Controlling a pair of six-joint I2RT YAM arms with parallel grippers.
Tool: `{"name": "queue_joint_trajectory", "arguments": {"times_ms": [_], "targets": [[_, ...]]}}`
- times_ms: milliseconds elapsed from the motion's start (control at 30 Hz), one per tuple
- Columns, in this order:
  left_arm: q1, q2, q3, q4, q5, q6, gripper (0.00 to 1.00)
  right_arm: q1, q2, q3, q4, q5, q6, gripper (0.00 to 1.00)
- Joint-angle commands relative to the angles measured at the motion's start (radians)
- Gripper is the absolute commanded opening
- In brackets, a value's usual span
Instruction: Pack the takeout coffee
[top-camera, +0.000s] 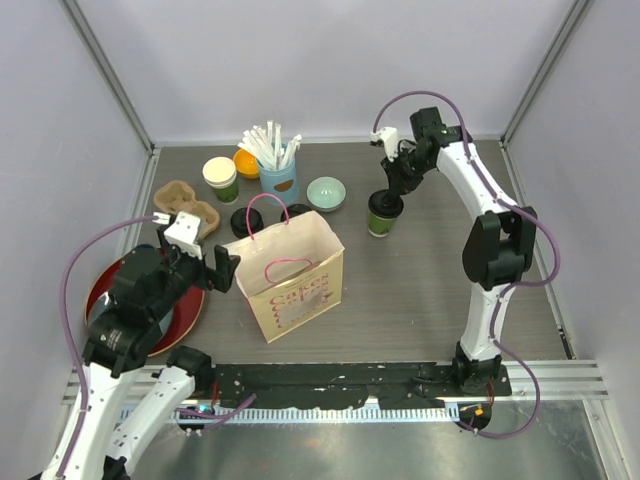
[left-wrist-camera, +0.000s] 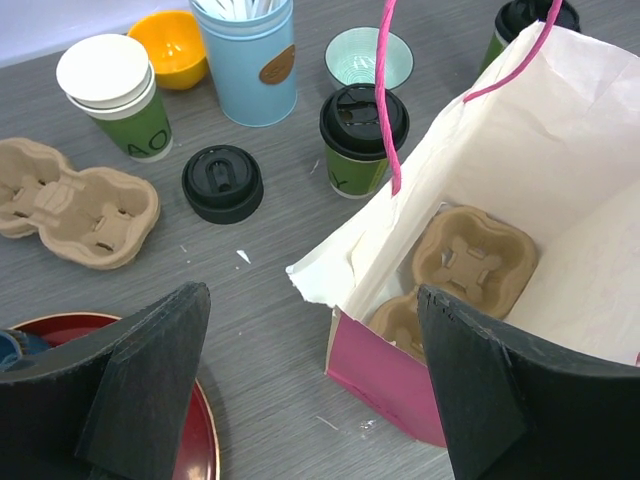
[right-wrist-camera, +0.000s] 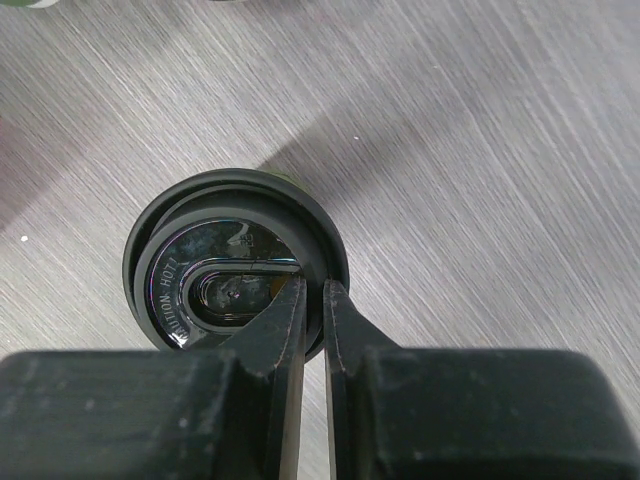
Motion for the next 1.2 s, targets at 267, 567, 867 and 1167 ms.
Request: {"name": "queue_joint_trajectory", "arguments": {"times_ms": [267,567,867,1167], "targets": [[0.003,0.153,0.179,-0.127,0.104,-0.117,0.85,0.018,-0.314,0.032,-0.009,0.152,0.236,0.01],[0.003,0.305,0.326,-0.257,0.265,-0.093,0.85,0.203,-0.518,0.189,-0.1,0.277,0.346,0.01],[0.001,0.326,0.277,-0.195,0.233,0.006,0.76,0.564,-0.519,0.302,-0.135,0.317,0.399,0.01],[0.0,0.311,0.335,-0.19,0.178,0.036,0.66,0.754,-0.289,0.503,-0.242,0.296,0.37,0.01]]}}
